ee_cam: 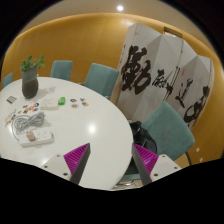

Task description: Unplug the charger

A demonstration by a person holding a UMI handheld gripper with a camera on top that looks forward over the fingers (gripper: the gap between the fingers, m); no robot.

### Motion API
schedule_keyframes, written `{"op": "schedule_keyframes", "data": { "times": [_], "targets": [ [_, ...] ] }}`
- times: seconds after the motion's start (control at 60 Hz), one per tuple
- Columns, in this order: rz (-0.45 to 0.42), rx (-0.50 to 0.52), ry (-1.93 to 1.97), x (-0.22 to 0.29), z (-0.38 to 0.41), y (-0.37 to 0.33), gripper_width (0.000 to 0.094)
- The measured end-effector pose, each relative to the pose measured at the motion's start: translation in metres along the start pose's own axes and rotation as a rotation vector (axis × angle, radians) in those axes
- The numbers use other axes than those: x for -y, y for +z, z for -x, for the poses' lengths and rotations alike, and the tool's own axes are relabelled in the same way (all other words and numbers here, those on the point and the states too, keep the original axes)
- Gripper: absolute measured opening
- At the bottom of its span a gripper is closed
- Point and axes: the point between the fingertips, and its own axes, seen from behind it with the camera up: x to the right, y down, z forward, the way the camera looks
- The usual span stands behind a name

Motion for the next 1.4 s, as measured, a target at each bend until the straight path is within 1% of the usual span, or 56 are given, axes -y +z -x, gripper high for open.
{"op": "schedule_keyframes", "data": {
  "times": [0.2,0.3,0.367,0.467,0.567,0.633,0.733,0.817,0.883,0.983,1.067,1.117,1.15,1.2,1.217,1.233,1.3,1.4],
  "targets": [
    [0.018,-0.012,-0.005,-0.019,-0.010,-0.010,0.0866],
    [0.029,0.022,-0.017,-0.044,0.005,-0.013,0.0873],
    [0.052,0.080,-0.034,-0.072,0.021,-0.019,0.0874],
    [0.075,0.188,-0.075,-0.103,0.066,-0.029,0.0877],
    [0.062,0.308,-0.126,-0.117,0.130,-0.034,0.0872],
    [0.033,0.379,-0.149,-0.112,0.175,-0.034,0.0870],
    [-0.023,0.472,-0.142,-0.090,0.247,-0.025,0.0871],
    [-0.051,0.531,-0.112,-0.068,0.297,-0.015,0.0871],
    [-0.089,0.549,-0.095,-0.049,0.331,0.000,0.0869],
    [-0.128,0.543,-0.082,-0.029,0.368,0.026,0.0857],
    [-0.131,0.540,-0.078,-0.020,0.388,0.048,0.0806],
    [-0.130,0.539,-0.074,-0.016,0.399,0.058,0.0726],
    [-0.130,0.536,-0.075,-0.015,0.404,0.065,0.0648],
    [-0.129,0.520,-0.076,-0.015,0.407,0.073,0.0486],
    [-0.130,0.510,-0.076,-0.015,0.407,0.077,0.0407],
    [-0.136,0.489,-0.080,-0.016,0.403,0.081,0.0356],
    [-0.139,0.485,-0.077,-0.016,0.404,0.082,0.0341],
    [-0.129,0.499,-0.065,-0.017,0.404,0.082,0.0266]
  ]
}}
